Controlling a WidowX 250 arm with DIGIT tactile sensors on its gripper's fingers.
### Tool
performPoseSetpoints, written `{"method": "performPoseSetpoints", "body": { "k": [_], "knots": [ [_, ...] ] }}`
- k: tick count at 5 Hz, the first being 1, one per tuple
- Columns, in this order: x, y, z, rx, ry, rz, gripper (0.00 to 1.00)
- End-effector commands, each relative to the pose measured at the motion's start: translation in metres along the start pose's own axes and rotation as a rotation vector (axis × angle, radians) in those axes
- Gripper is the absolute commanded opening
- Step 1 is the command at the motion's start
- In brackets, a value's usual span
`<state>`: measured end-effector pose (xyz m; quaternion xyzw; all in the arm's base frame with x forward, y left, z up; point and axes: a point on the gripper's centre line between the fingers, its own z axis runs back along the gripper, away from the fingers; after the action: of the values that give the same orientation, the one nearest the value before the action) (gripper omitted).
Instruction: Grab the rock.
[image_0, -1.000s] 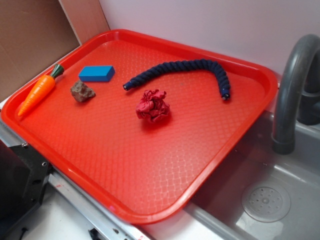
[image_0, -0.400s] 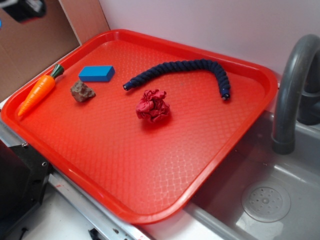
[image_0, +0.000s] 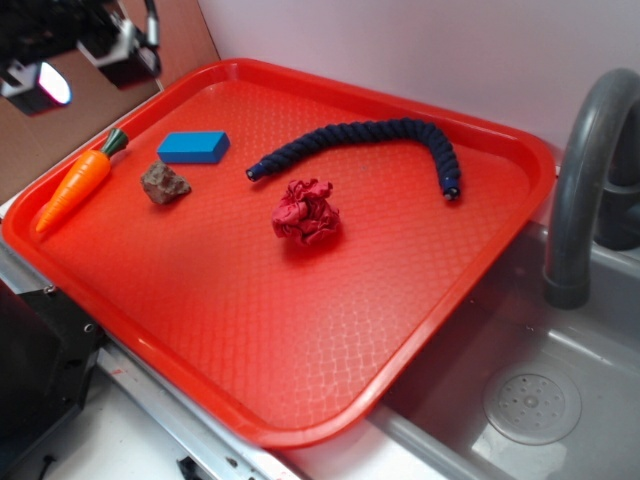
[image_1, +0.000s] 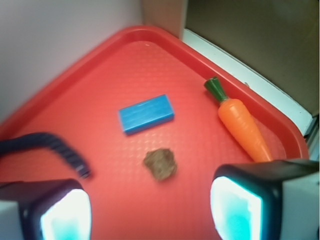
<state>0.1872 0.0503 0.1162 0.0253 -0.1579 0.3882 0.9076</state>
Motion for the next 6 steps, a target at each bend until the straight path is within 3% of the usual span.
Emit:
{"method": "performPoseSetpoints", "body": {
  "k": [1, 3, 4, 5, 6],
  "knots": [
    [0.000, 0.013, -0.065, 0.036, 0.110, -0.041, 1.00],
    [-0.008, 0.013, -0.098, 0.073, 0.135, -0.068, 1.00],
    [-0.009, 0.013, -0.102, 0.071, 0.124, -0.066, 0.00],
    [-0.009, 0.017, -0.101, 0.074, 0.117, -0.042, 0.00],
    [0.005, 0.002, -0.074, 0.005, 0.222, -0.110, 0.00]
  ]
}}
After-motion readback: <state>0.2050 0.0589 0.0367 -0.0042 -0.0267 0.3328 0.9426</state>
